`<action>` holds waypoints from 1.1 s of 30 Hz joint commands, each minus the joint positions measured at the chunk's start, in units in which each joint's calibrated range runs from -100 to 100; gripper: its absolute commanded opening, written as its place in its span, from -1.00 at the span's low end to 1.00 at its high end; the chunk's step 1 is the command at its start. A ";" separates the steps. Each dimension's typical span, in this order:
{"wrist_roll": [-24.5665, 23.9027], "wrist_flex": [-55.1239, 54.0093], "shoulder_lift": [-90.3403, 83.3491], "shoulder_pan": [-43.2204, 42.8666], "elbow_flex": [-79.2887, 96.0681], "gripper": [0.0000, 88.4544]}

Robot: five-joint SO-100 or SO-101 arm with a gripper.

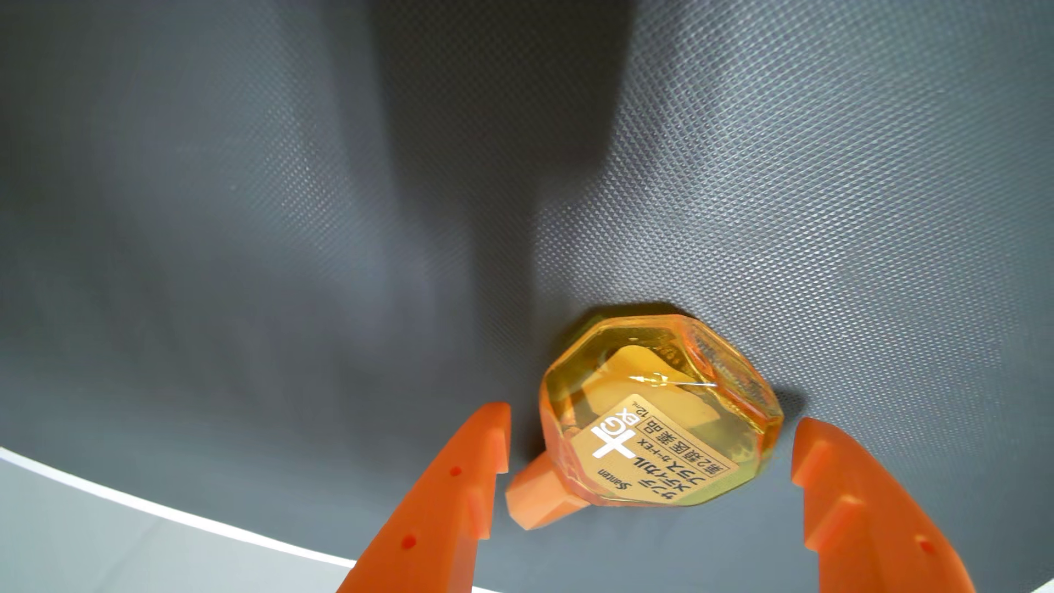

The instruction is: Grab the eyedrops

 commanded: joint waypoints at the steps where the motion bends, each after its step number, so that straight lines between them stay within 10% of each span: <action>1: 0.06 -1.27 -1.22 -0.50 0.22 -0.43; 29: -0.83 -1.27 1.93 -0.42 0.13 -0.45; 33: -1.09 -1.53 1.93 -0.50 0.04 -0.69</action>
